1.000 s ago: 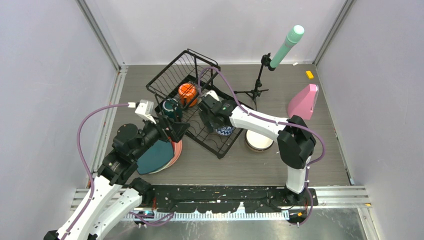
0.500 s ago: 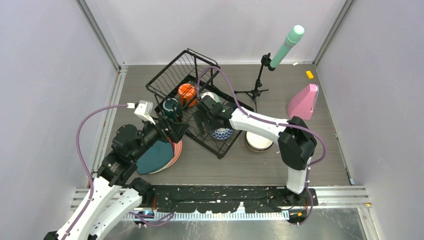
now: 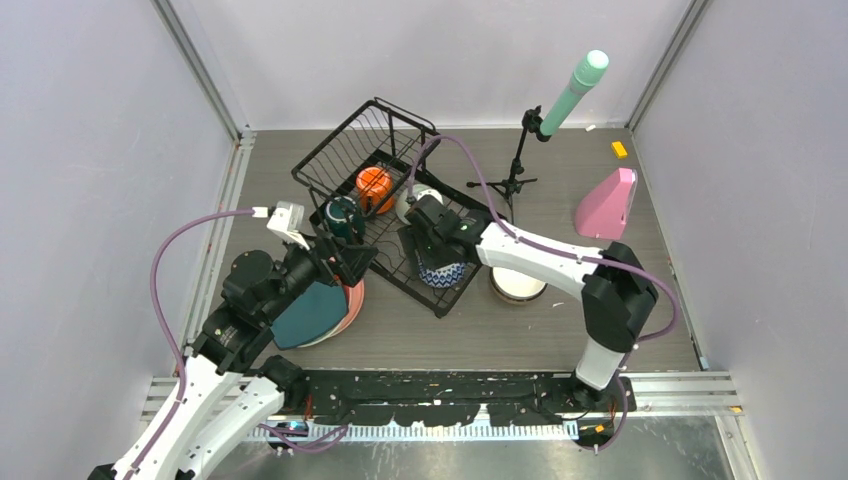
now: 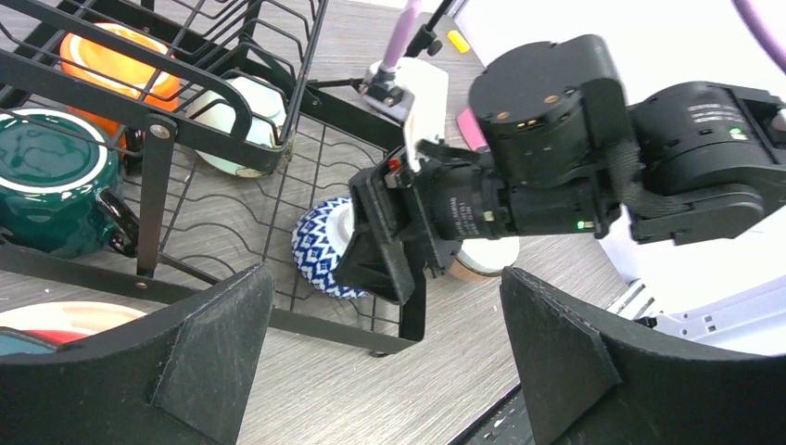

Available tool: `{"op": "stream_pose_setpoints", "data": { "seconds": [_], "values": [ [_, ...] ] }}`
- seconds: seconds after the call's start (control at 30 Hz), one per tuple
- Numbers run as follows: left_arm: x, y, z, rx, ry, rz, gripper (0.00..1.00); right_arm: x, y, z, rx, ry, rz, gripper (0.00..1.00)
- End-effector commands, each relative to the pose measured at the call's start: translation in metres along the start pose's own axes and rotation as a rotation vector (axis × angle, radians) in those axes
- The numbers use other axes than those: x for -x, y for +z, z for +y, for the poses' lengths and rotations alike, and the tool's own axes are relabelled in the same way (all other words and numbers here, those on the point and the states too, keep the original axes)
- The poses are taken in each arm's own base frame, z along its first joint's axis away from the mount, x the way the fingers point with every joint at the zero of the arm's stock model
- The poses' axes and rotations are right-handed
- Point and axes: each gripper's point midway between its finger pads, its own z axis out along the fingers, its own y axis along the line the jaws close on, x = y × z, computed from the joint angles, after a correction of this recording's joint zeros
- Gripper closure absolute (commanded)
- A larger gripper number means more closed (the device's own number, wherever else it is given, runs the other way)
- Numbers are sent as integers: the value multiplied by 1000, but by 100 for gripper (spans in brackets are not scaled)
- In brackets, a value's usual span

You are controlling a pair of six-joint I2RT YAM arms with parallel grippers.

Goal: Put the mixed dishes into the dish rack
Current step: Turn the bowl upside down on the dish rack, then move the bowl to the dish rack.

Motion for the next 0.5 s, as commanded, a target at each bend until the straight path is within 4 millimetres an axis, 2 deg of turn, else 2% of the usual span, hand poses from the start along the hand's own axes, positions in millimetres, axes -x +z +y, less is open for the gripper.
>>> {"op": "stream_pose_setpoints", "data": {
  "seconds": [0.0,0.17,0.27,0.47],
  "values": [
    [9,-2,-3,-10,0,-32,5,27,-34,-9,-2,75,-117,28],
    [7,-1,-3,-7,-4,-26,5,24,-34,-30,-46,161,-148,31],
    [5,1,-2,-5,-8,-14,5,9,-22,-43,-33,235,-103,31],
    [-2,5,2,13,-18,21,5,-8,2,-40,41,314,-22,36]
  ]
}}
